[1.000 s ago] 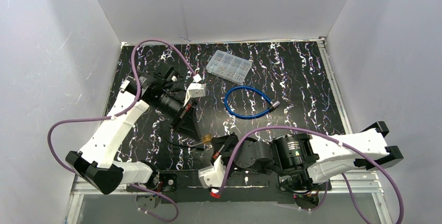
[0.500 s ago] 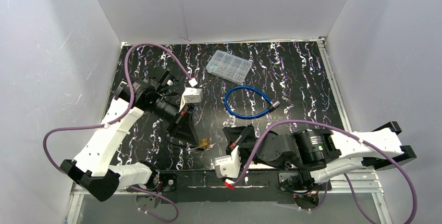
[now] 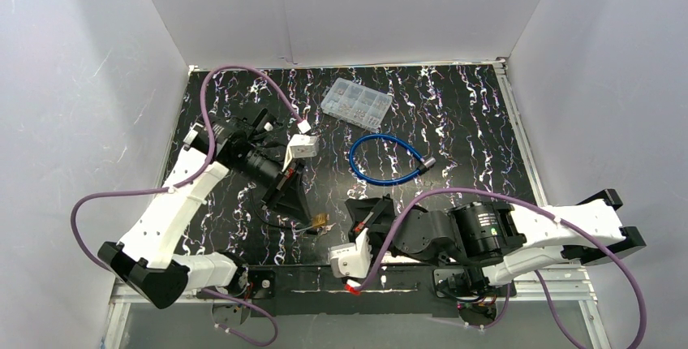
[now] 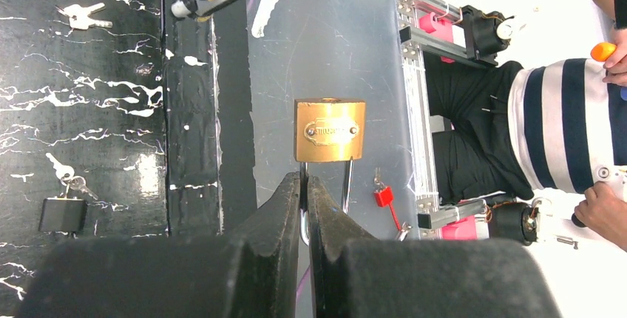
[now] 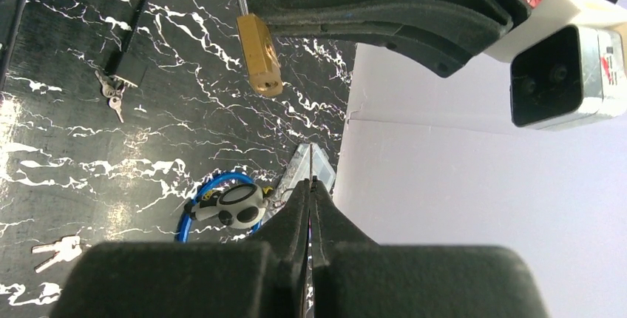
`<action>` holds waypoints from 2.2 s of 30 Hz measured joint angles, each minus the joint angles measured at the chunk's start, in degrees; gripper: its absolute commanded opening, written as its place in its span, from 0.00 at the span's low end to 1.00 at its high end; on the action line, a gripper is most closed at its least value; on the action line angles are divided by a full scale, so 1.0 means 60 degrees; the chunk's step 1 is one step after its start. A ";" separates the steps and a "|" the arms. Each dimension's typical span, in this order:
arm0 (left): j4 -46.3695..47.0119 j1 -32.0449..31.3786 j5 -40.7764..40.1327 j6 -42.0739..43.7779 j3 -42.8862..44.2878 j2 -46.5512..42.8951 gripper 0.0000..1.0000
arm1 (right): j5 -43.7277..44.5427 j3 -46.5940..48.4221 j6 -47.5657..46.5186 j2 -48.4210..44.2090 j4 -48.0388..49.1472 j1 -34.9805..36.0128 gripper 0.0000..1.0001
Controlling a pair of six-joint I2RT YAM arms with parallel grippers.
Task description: Unlock with the key
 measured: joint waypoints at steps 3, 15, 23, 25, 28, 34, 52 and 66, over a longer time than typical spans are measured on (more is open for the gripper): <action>0.0000 0.0000 0.0004 0.0004 0.0026 0.0131 0.00 | -0.0007 0.0000 -0.0004 0.0080 0.0036 0.0000 0.01; 0.0000 0.0000 0.0033 0.0007 0.0251 0.0277 0.00 | -0.0157 -0.0022 -0.0007 0.0204 0.0382 0.0000 0.01; 0.0000 0.0000 0.0040 0.0004 0.0321 0.0302 0.00 | -0.0280 -0.0022 -0.0004 0.0368 0.0546 0.0004 0.01; 0.0000 0.0000 0.0051 0.0000 0.0331 0.0302 0.00 | -0.0302 -0.0022 -0.0004 0.0397 0.0561 0.0004 0.01; 0.0000 0.0000 0.0095 -0.0004 0.0331 0.0302 0.00 | -0.0317 -0.0022 0.0000 0.0419 0.0568 0.0004 0.01; 0.0000 0.0000 0.0106 -0.0004 0.0339 0.0302 0.00 | -0.0331 -0.0022 0.0007 0.0452 0.0576 0.0004 0.01; 0.0000 0.0000 0.0182 -0.0590 0.0750 0.0696 0.00 | -0.0386 -0.0022 0.0007 0.0648 0.0576 0.0004 0.01; 0.0000 -0.0004 0.0157 0.0328 0.0481 0.0270 0.00 | 0.0044 0.0182 0.0321 0.0127 -0.0197 0.0007 0.01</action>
